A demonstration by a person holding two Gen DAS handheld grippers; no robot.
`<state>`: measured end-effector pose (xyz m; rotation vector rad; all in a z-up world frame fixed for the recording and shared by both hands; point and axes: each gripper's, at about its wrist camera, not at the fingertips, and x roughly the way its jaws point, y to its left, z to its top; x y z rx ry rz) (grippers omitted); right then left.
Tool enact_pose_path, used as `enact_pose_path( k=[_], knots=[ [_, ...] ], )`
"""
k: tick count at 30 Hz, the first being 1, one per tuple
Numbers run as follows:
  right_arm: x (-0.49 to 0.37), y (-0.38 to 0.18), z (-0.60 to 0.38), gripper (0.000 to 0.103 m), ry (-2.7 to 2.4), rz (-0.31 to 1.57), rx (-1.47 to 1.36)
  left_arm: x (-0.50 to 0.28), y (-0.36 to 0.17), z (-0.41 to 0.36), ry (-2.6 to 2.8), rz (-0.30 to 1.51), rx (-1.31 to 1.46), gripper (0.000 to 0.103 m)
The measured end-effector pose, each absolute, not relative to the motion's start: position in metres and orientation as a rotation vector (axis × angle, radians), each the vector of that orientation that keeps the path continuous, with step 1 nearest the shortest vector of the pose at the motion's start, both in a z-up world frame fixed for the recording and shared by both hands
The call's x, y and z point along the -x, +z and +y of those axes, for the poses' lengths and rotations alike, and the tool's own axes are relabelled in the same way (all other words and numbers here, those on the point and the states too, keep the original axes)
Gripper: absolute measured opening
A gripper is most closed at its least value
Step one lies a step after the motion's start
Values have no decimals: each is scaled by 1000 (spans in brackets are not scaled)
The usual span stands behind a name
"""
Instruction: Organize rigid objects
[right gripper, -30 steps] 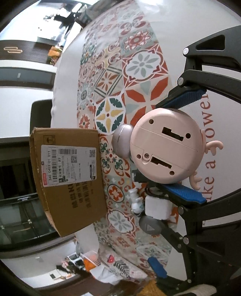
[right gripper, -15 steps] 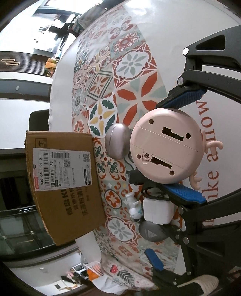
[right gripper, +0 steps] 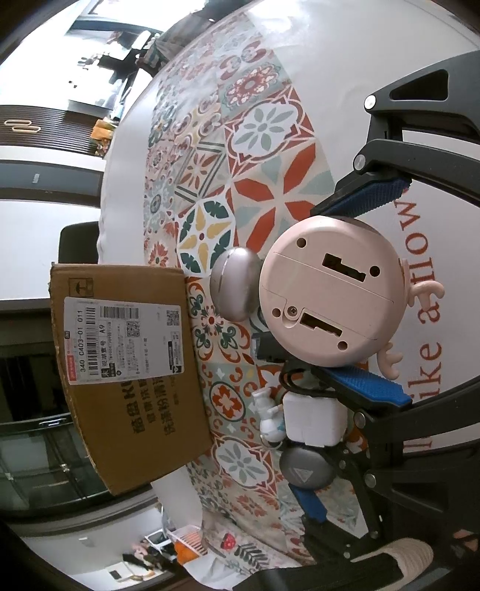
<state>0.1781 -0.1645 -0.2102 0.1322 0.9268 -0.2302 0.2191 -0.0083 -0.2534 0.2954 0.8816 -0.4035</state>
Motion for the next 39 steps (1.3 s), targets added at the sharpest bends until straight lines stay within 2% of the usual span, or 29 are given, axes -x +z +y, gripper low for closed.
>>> enact_pose_path(
  k=[13,39],
  knots=[
    [-172,-188,-164,75,-183,885,-125,-203,-216,3,-337,867,-248,56],
    [-178,-82,-173,75,-43,694,-64,-193,-87,6,-200,722,-117,56]
  ],
)
